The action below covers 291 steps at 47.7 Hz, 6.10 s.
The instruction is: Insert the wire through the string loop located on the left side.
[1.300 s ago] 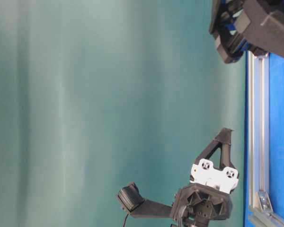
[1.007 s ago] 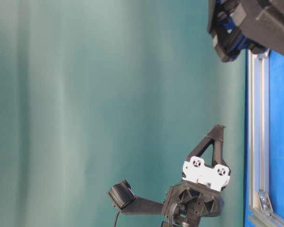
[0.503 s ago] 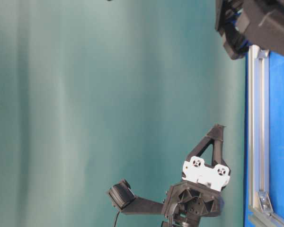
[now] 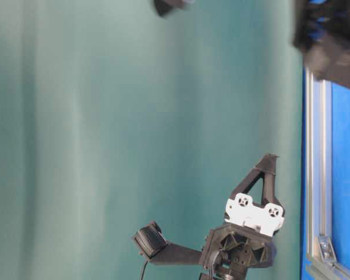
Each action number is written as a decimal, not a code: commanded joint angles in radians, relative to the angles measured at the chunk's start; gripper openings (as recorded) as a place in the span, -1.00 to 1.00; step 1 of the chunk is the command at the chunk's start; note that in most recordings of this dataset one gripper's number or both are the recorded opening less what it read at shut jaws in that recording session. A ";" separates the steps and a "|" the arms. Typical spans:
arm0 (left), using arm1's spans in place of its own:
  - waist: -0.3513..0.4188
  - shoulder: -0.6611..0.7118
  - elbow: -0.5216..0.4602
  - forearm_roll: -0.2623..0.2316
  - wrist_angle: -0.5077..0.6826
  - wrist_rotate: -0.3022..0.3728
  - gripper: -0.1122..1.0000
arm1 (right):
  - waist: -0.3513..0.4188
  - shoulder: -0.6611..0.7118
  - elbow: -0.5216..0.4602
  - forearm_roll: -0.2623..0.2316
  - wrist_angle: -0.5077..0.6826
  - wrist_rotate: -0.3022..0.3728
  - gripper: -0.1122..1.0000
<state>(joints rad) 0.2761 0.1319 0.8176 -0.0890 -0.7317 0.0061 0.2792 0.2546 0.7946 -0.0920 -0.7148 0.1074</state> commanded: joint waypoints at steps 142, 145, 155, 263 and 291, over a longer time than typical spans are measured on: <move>0.006 -0.041 0.026 0.003 -0.002 -0.005 -0.79 | -0.005 -0.114 -0.091 0.020 0.202 0.021 -0.97; 0.006 -0.041 0.026 0.002 -0.002 -0.005 -0.79 | -0.005 -0.114 -0.091 0.020 0.202 0.020 -0.97; 0.006 -0.040 0.023 0.003 -0.003 -0.005 -0.79 | -0.005 -0.114 -0.091 0.020 0.202 0.020 -0.97; 0.006 -0.040 0.021 0.002 -0.005 -0.006 -0.79 | -0.259 0.005 -0.222 0.020 0.218 0.017 -0.97; 0.006 -0.040 0.018 0.002 -0.006 -0.006 -0.79 | -0.255 0.020 -0.236 0.020 0.218 0.017 -0.97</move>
<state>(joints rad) 0.2807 0.1197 0.8544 -0.0890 -0.7286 0.0000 0.0230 0.2945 0.5783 -0.0736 -0.4924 0.1227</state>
